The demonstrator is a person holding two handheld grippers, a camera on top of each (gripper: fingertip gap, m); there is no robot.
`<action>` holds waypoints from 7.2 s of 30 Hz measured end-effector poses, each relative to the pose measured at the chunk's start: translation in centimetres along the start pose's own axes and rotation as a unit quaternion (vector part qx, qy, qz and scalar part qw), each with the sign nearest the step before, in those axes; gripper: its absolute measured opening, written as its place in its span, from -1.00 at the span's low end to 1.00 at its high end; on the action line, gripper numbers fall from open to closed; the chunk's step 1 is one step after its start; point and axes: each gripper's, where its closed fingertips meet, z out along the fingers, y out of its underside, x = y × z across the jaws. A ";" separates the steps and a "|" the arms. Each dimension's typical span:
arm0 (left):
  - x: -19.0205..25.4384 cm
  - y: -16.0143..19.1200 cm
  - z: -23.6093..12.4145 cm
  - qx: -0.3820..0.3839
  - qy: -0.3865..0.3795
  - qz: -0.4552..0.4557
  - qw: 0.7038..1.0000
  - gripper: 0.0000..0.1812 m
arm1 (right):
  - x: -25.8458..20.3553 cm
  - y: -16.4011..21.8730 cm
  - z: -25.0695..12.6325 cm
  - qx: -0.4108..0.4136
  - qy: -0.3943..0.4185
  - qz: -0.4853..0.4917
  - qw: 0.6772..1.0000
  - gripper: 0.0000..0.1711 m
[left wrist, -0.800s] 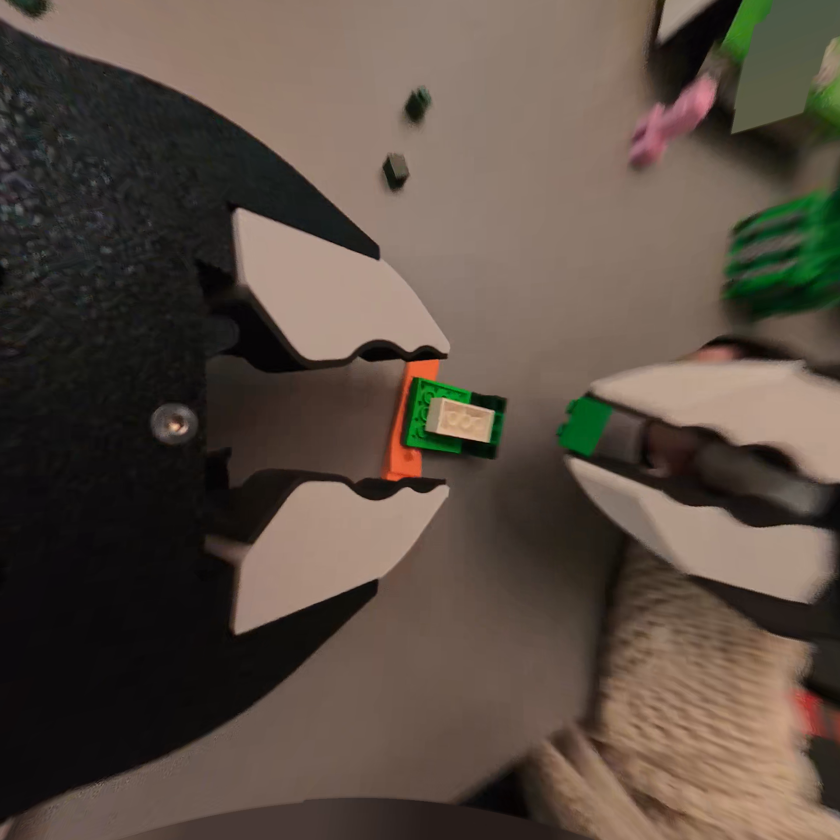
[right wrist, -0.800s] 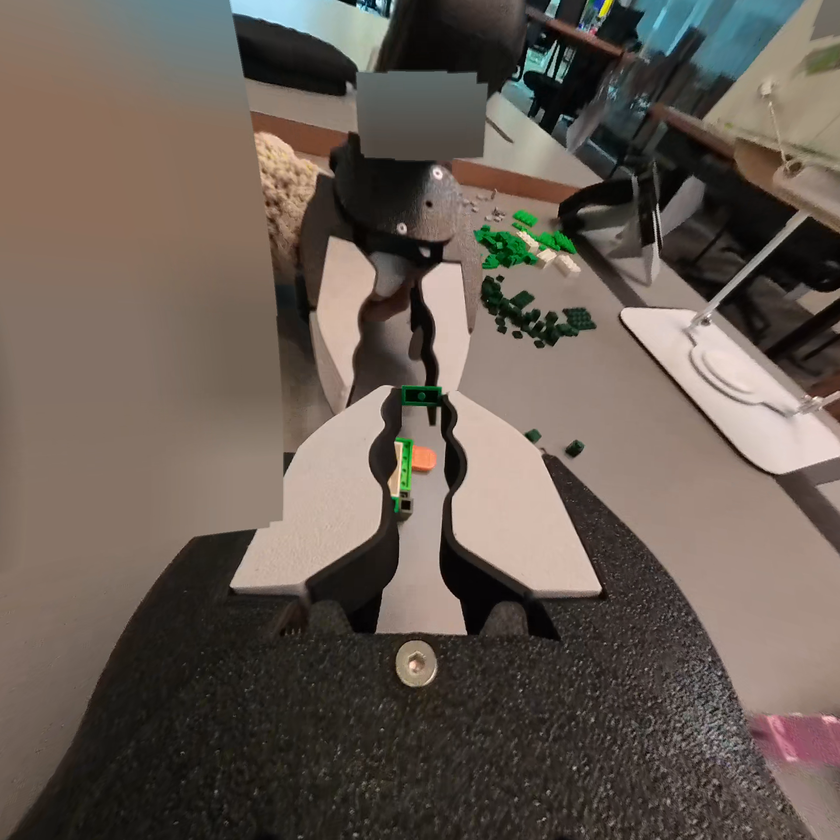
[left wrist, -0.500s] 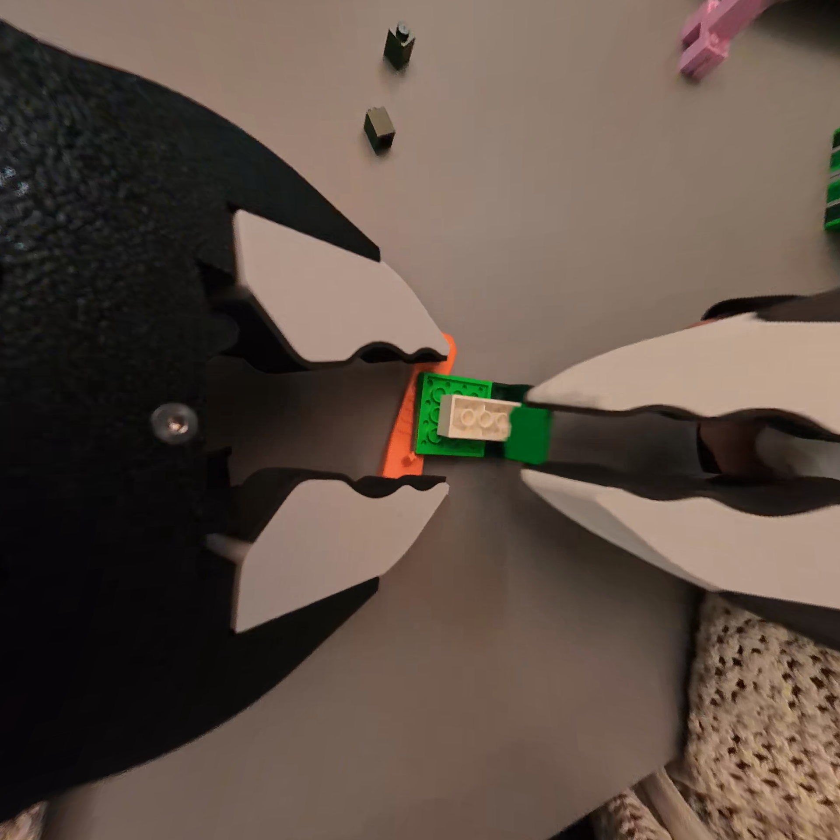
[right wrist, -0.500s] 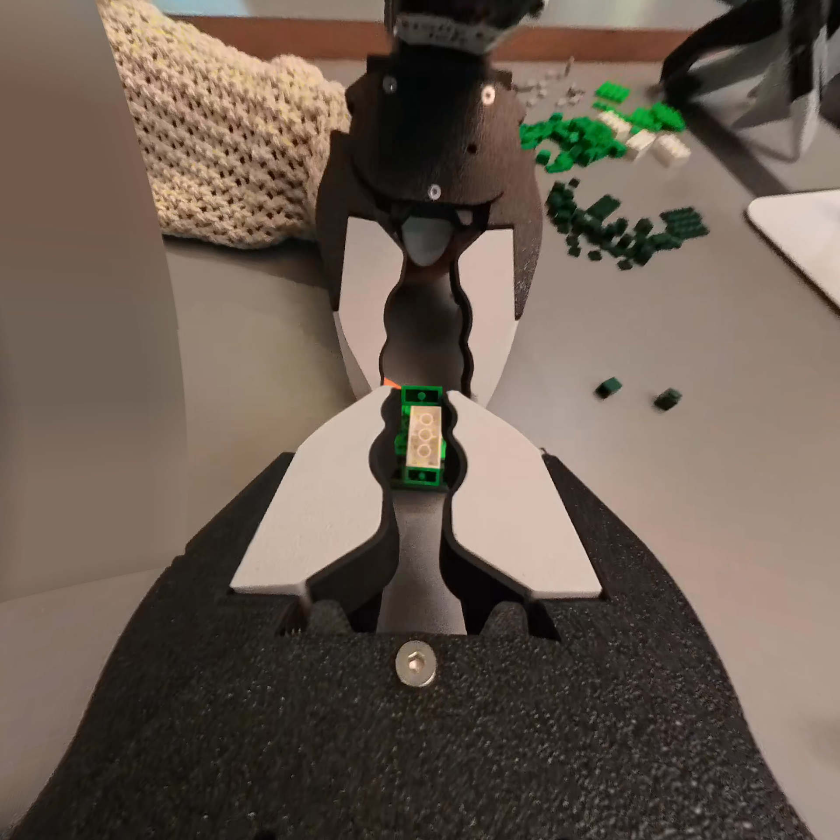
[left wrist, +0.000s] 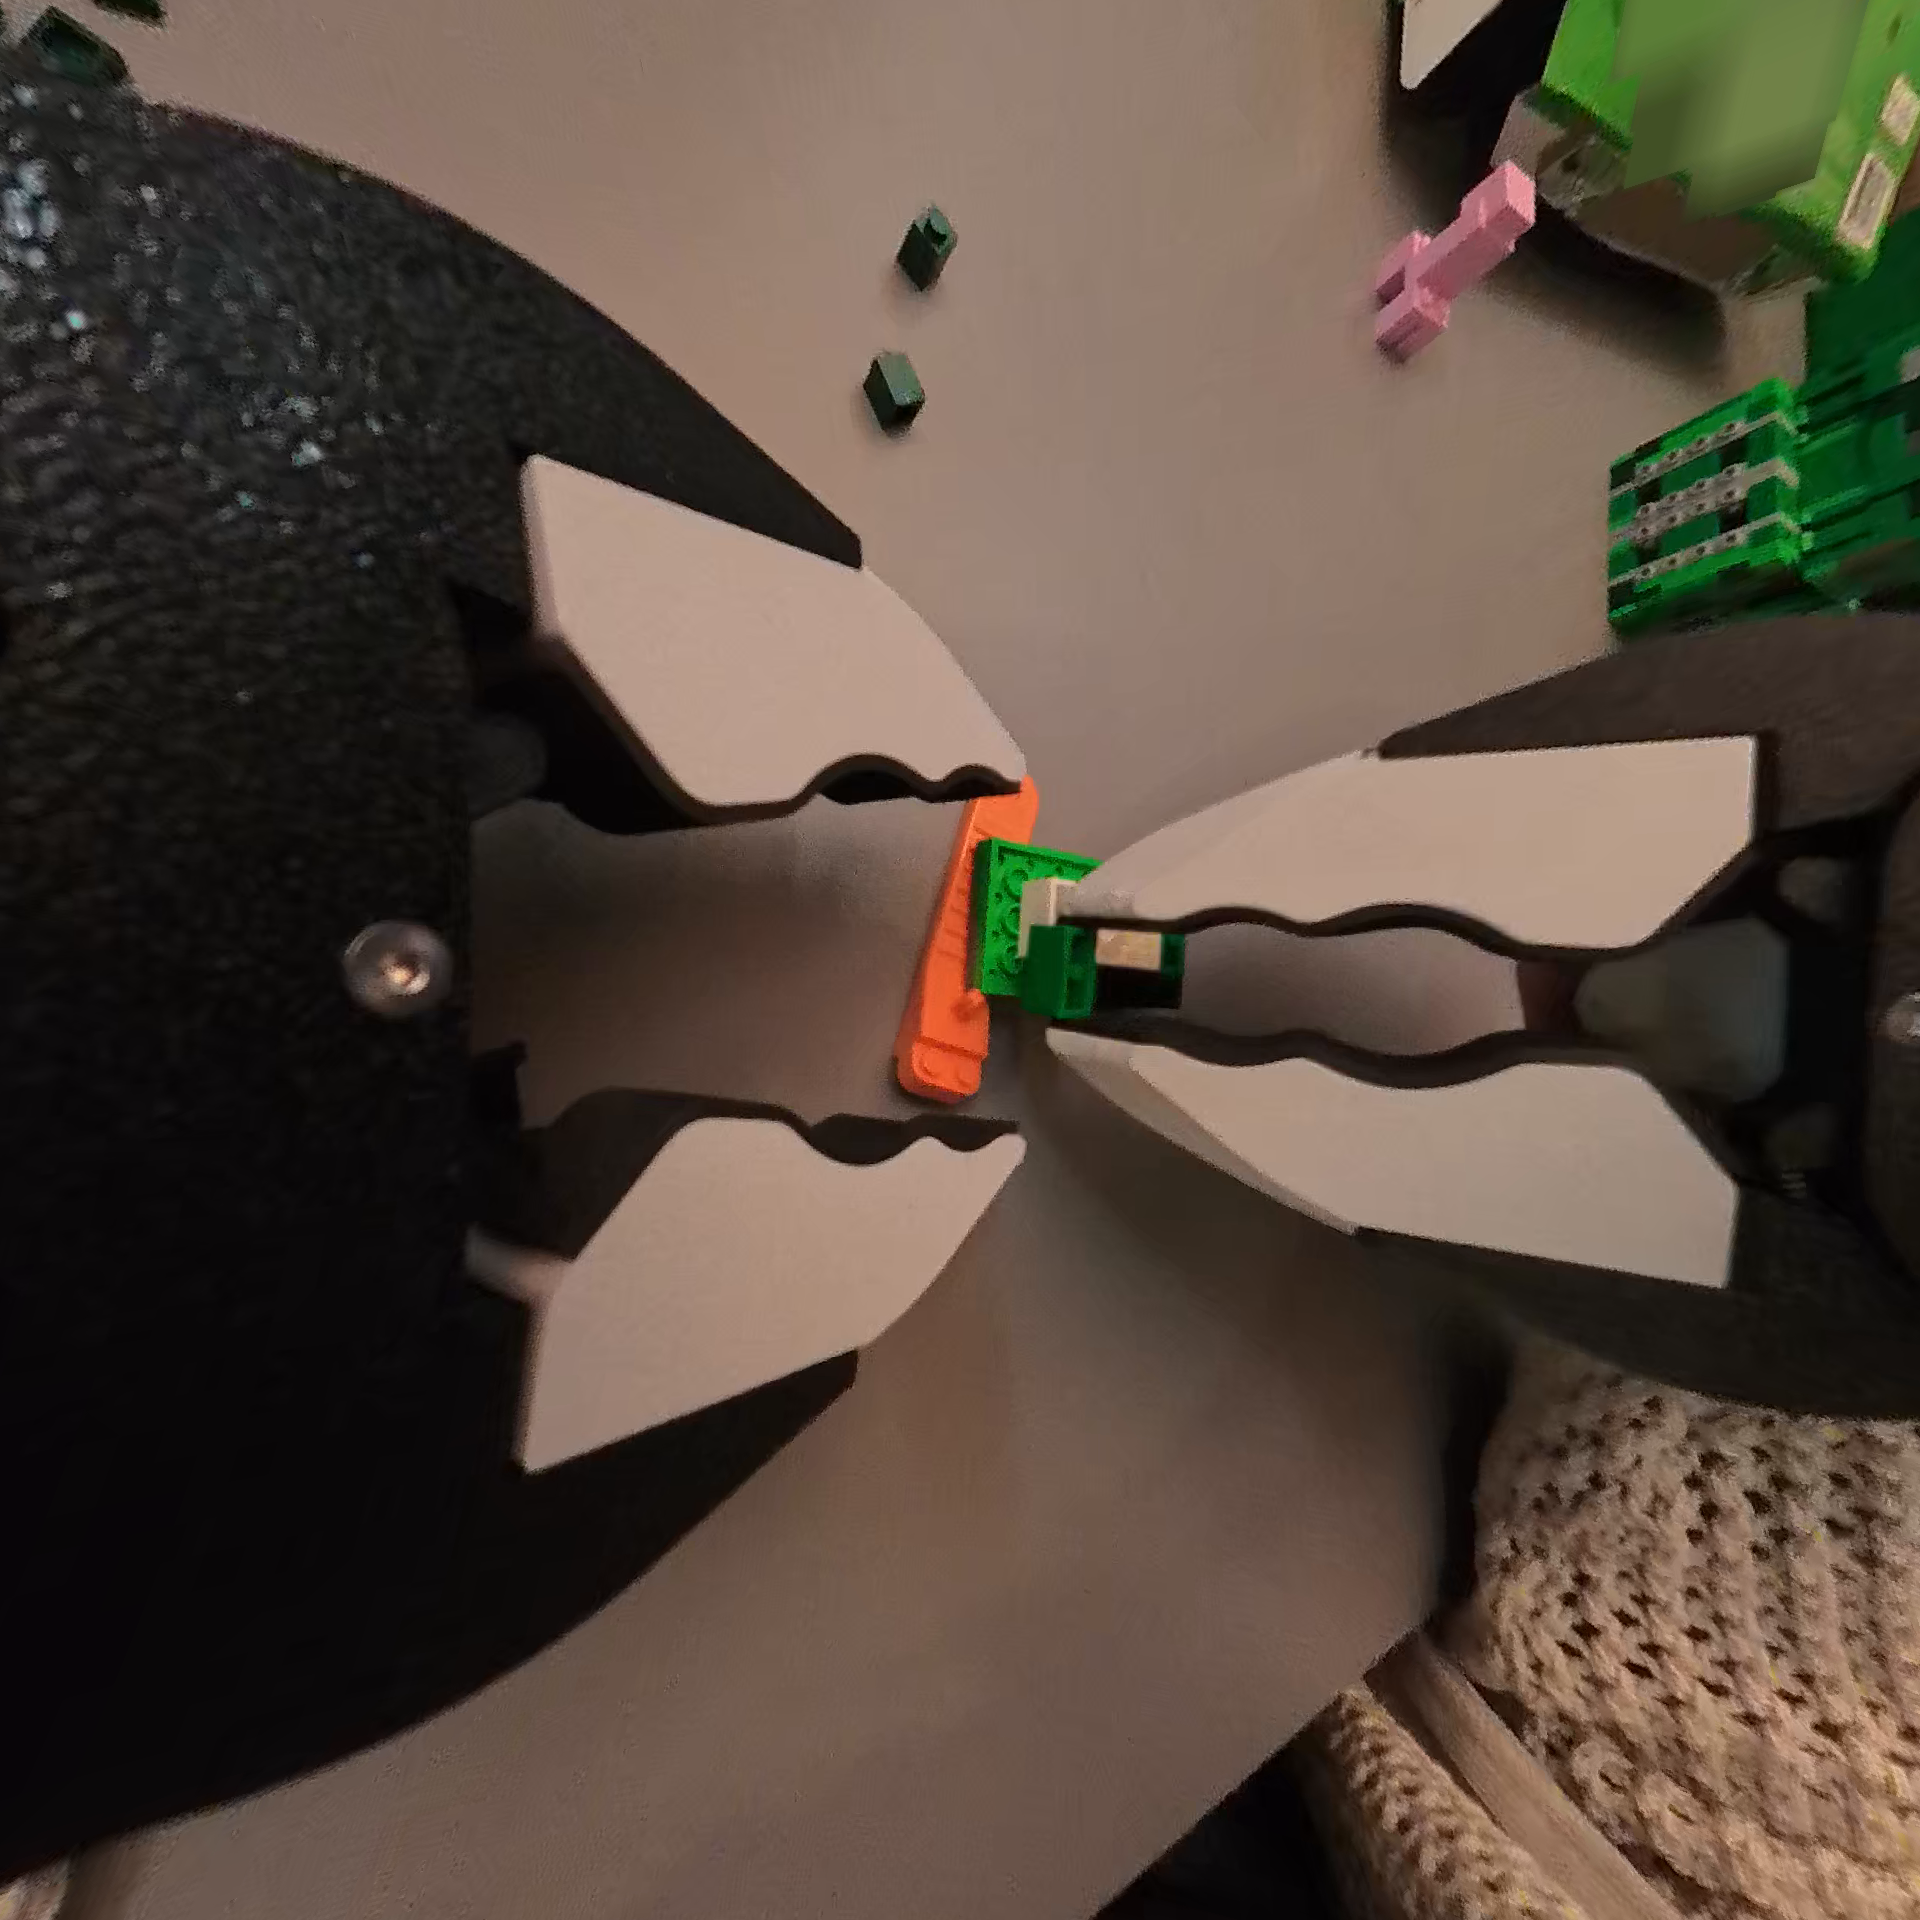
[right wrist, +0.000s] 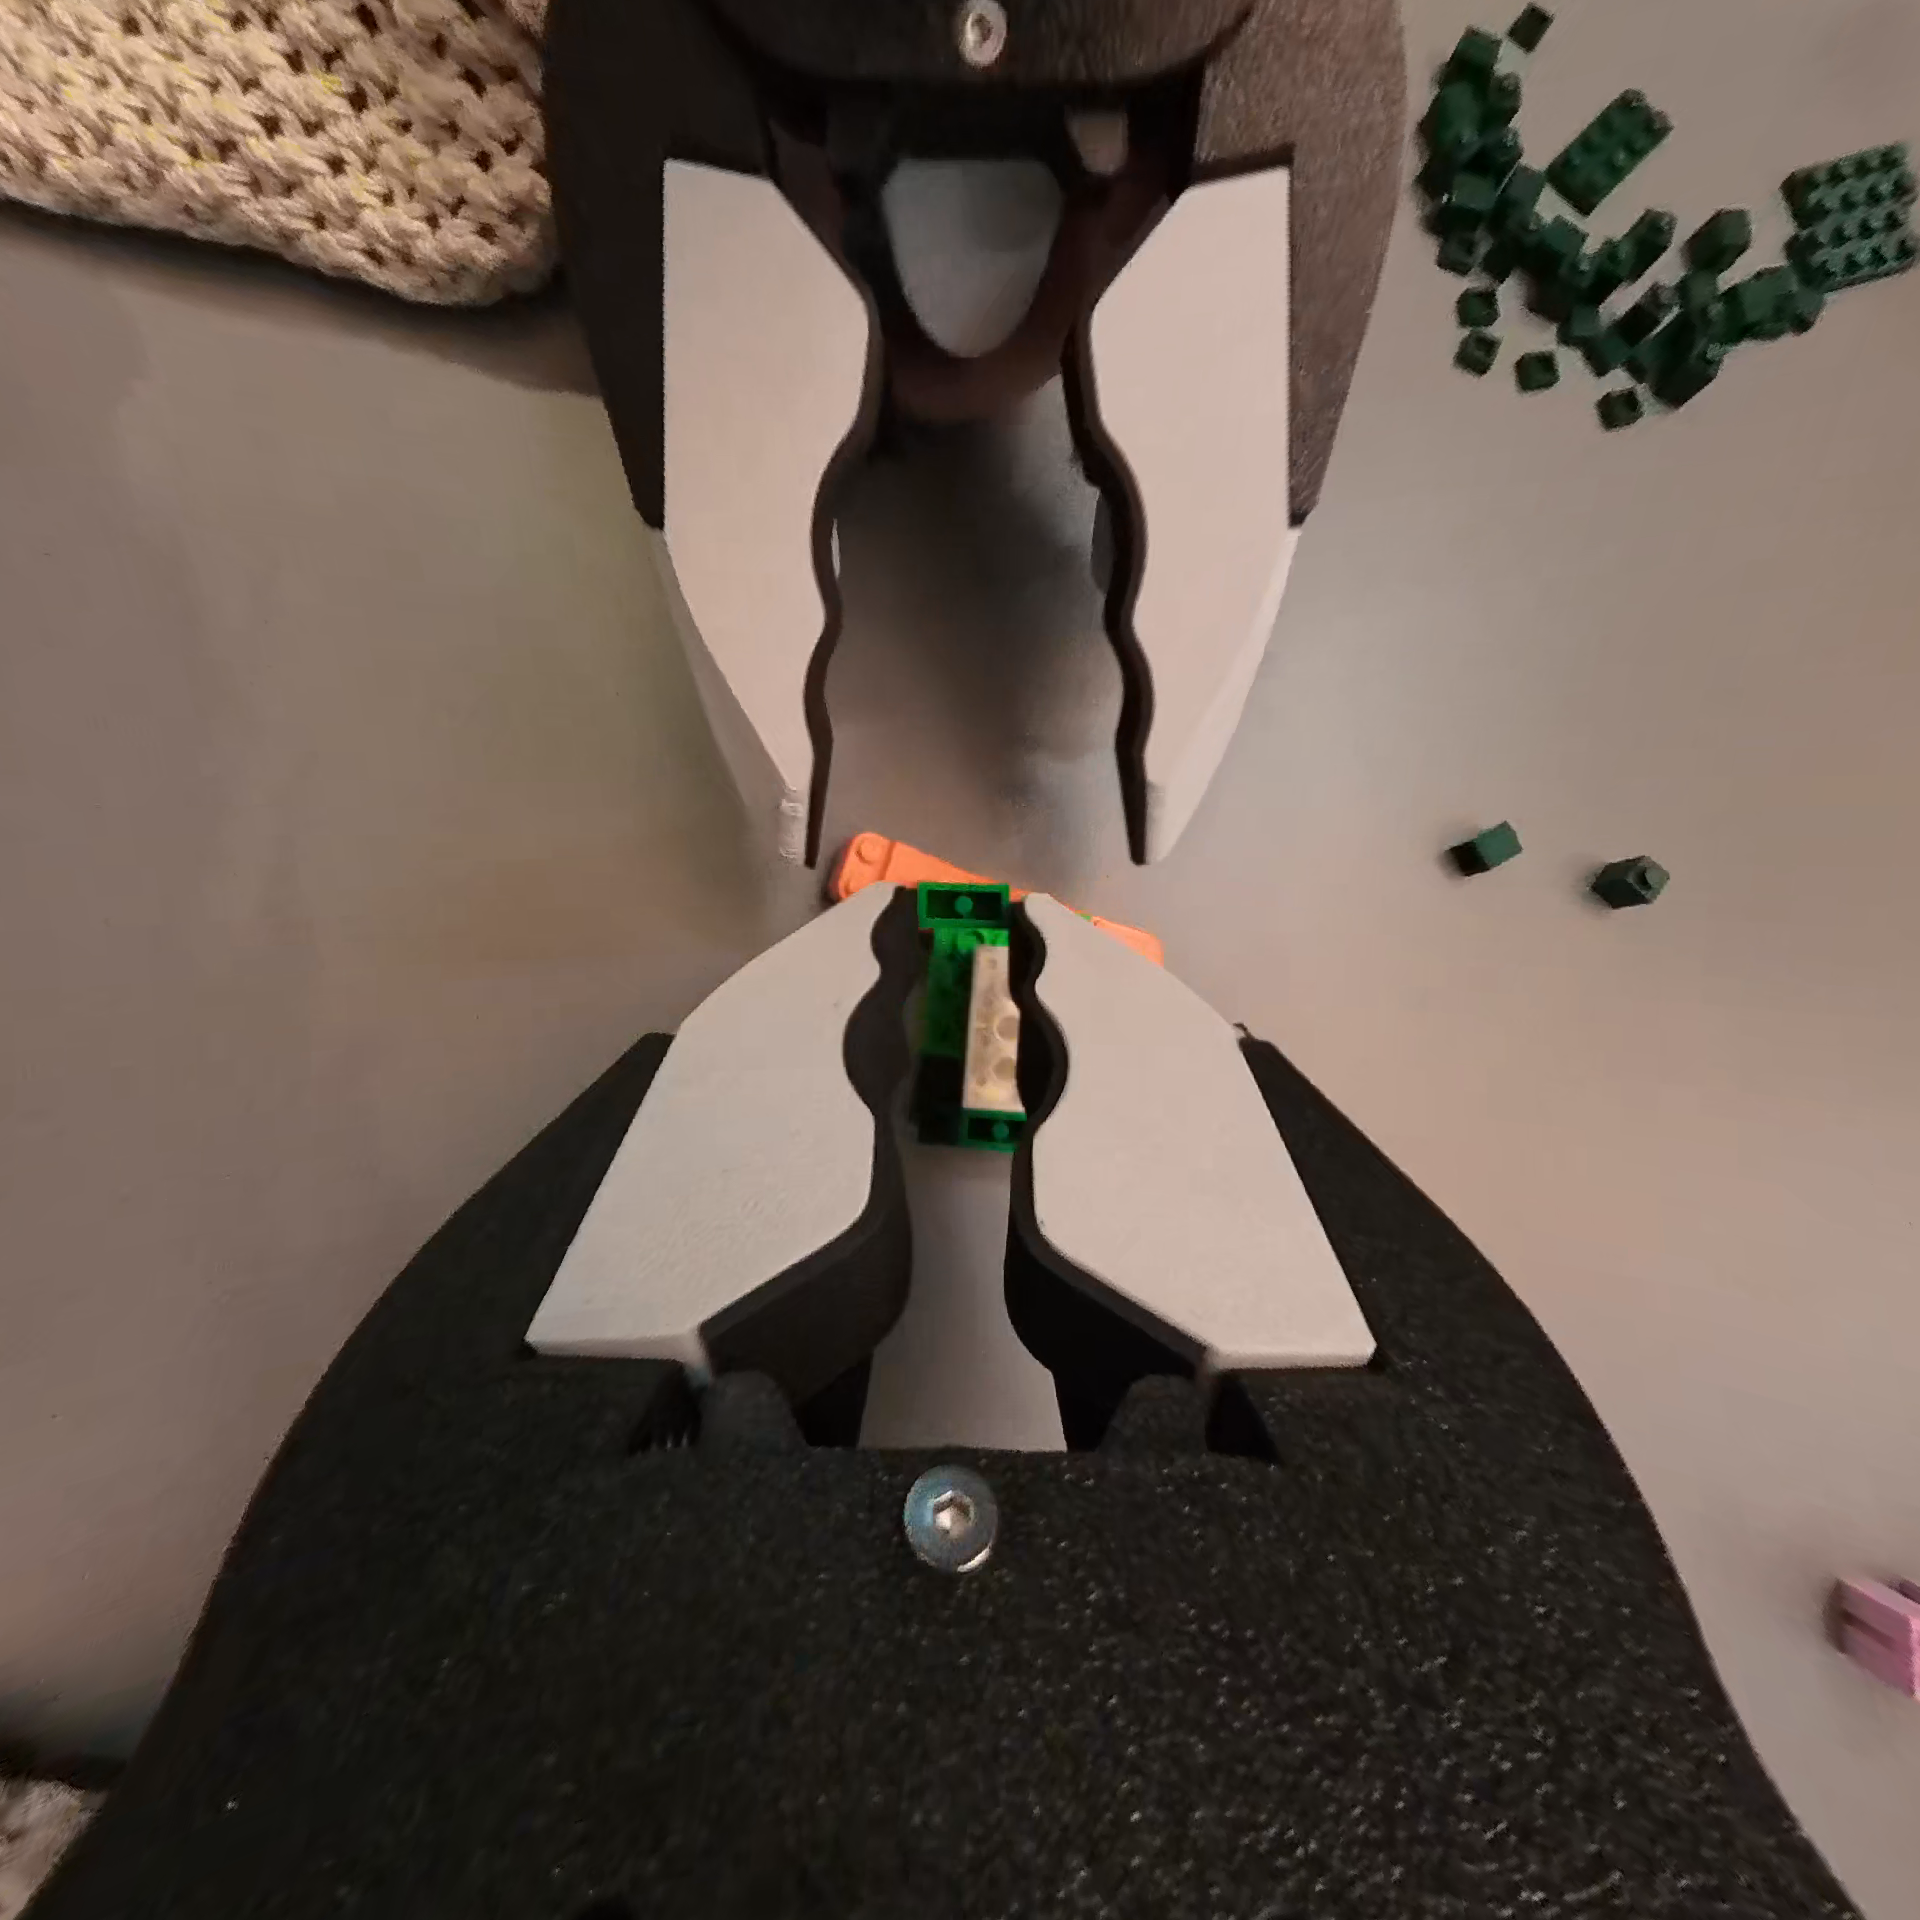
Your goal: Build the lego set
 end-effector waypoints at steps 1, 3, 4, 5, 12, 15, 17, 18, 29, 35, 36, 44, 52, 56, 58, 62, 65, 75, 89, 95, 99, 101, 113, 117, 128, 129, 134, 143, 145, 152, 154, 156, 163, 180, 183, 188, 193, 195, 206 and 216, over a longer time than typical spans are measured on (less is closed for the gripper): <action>0.0 -0.1 -0.1 0.004 0.000 -0.002 1.000 -0.37 | 0.0 0.1 0.1 -0.012 0.003 -0.001 1.000 -0.81; 0.0 -0.1 -0.2 0.006 0.003 -0.007 1.000 -0.37 | 0.1 0.5 0.4 -0.042 0.016 -0.007 0.999 -0.81; 0.0 -0.1 -0.2 0.007 0.004 -0.008 1.000 -0.37 | 0.2 0.5 0.5 -0.049 0.021 -0.010 0.999 -0.81; 0.0 -0.1 -0.2 0.007 0.004 -0.008 1.000 -0.37 | 0.2 0.5 0.6 -0.050 0.022 -0.010 0.998 -0.81; 0.3 0.1 -0.1 -0.002 0.014 -0.001 1.000 -0.41 | 0.2 1.0 0.8 -0.071 0.026 -0.008 0.997 -0.81; 1.4 -0.3 -0.3 0.010 0.034 0.033 0.999 -0.53 | 0.3 1.0 0.9 -0.072 0.028 -0.009 0.997 -0.81; 2.3 -0.8 -0.3 0.020 0.044 0.076 0.996 -0.60 | 0.3 1.0 0.9 -0.070 0.028 -0.007 0.997 -0.81; 2.6 -1.0 -0.3 0.021 0.040 0.095 0.994 -0.60 | 0.3 1.0 0.9 -0.069 0.027 -0.005 0.997 -0.81; 2.2 0.2 0.9 -0.033 0.011 0.122 0.992 -0.54 | 0.5 1.3 1.0 -0.059 0.027 0.010 0.998 -0.81; 2.3 0.4 1.2 -0.041 0.016 0.120 0.992 -0.53 | 0.6 1.3 1.0 -0.040 0.030 0.022 0.998 -0.81; 2.3 0.5 1.2 -0.042 0.015 0.121 0.992 -0.53 | 0.6 1.3 1.0 -0.038 0.033 0.023 0.998 -0.81; 2.3 0.6 1.3 -0.044 0.020 0.114 0.992 -0.53 | 0.7 2.2 -0.6 -0.025 0.045 0.052 0.997 -0.69; 2.3 0.6 1.5 -0.045 0.021 0.110 0.993 -0.53 | 1.3 4.1 -0.4 -0.061 0.048 0.057 0.995 -0.70; 2.3 0.9 1.6 -0.053 0.023 0.107 0.993 -0.53 | 1.1 4.2 0.0 -0.066 0.038 0.056 0.996 -0.73; 2.3 1.1 1.7 -0.058 0.023 0.107 0.992 -0.52 | 1.1 4.2 0.0 -0.066 0.038 0.052 0.996 -0.80; 2.4 1.1 1.8 -0.058 0.025 0.107 0.992 -0.52 | 1.0 4.2 0.0 -0.064 0.041 0.049 0.996 -0.80; 2.3 1.0 1.8 -0.055 0.024 0.105 0.993 -0.52 | 1.0 4.1 0.1 -0.059 0.041 0.048 0.996 -0.80; 2.2 0.8 1.6 -0.051 0.023 0.106 0.993 -0.53 | 0.9 3.7 0.1 -0.018 0.031 0.061 0.998 -0.81; 2.5 0.9 1.6 -0.049 0.040 0.092 0.994 -0.55 | 0.9 3.8 0.2 -0.003 0.030 0.055 0.998 -0.80; 2.5 0.8 1.7 -0.051 0.039 0.090 0.994 -0.56 | 0.9 3.8 0.2 -0.002 0.028 0.044 0.999 -0.81; 2.5 0.7 1.7 -0.047 0.044 0.079 0.995 -0.56 | 0.8 3.8 0.2 0.001 0.016 0.034 0.999 -0.81; 2.6 0.7 1.7 -0.046 0.048 0.074 0.995 -0.56 | 0.8 3.8 0.2 0.004 0.007 0.029 1.000 -0.81; 2.7 0.7 1.7 -0.051 0.050 0.060 0.996 -0.54 | 0.8 3.8 0.2 0.018 -0.002 0.030 0.999 -0.80; 2.5 0.4 1.7 -0.043 0.046 0.047 0.997 -0.50 | 0.8 3.8 0.2 0.027 -0.003 0.036 0.999 -0.80; 2.3 -0.3 1.0 -0.021 0.054 0.024 0.998 -0.51 | 0.9 3.7 0.2 0.036 -0.001 0.043 0.998 -0.80; 2.2 -0.3 0.9 -0.019 0.050 0.023 0.998 -0.51 | 0.9 3.7 0.2 0.037 0.000 0.043 0.998 -0.80; 1.5 0.1 0.4 -0.032 0.043 -0.007 0.999 -0.51 | 0.9 3.7 0.2 0.041 0.003 0.047 0.998 -0.80; 1.8 1.2 1.0 -0.084 0.046 -0.018 0.995 -0.54 | 0.9 3.7 0.2 0.044 0.005 0.052 0.998 -0.81; 1.6 1.2 1.0 -0.096 0.028 -0.004 0.995 -0.53 | 0.9 3.7 0.2 0.044 0.007 0.054 0.998 -0.81; 2.2 0.5 0.2 -0.124 -0.010 -0.009 0.992 -0.52 | 0.9 3.7 0.3 0.039 0.016 0.046 0.998 -0.80; 2.4 0.3 0.1 -0.124 -0.016 -0.020 0.992 -0.50 | 0.9 3.7 0.3 0.033 0.019 0.044 0.998 -0.81; 2.2 0.7 0.0 -0.142 -0.035 -0.019 0.989 -0.47 | 0.8 3.7 0.3 0.029 0.020 0.042 0.998 -0.81; 2.5 1.1 0.6 -0.160 -0.039 -0.060 0.984 -0.39 | 0.7 3.5 0.4 0.027 0.023 0.041 0.999 -0.81; 3.0 1.2 0.9 -0.196 0.007 -0.041 0.980 -0.47 | 0.6 3.5 0.4 0.033 0.022 0.046 0.998 -0.81; 2.7 1.4 1.0 -0.202 0.004 -0.036 0.979 -0.47 | 0.7 3.5 0.4 0.034 0.023 0.045 0.998 -0.80; 2.7 1.4 1.1 -0.196 0.003 -0.036 0.980 -0.47 | 0.7 3.5 0.4 0.033 0.024 0.044 0.998 -0.81; 2.0 1.1 0.7 -0.181 -0.013 -0.048 0.982 -0.47 | 0.7 3.5 0.4 0.033 0.024 0.044 0.998 -0.80; 1.7 0.8 0.6 -0.168 -0.013 -0.056 0.984 -0.44 | 0.7 3.5 0.4 0.034 0.024 0.044 0.998 -0.80; -0.9 -0.1 -0.1 -0.133 -0.006 -0.067 0.989 -0.66 | 0.7 3.5 0.3 0.035 0.024 0.041 0.998 -0.81; -1.2 1.6 1.0 -0.196 0.026 -0.048 0.979 -0.85 | 0.7 3.5 0.3 0.037 0.024 0.037 0.998 -0.80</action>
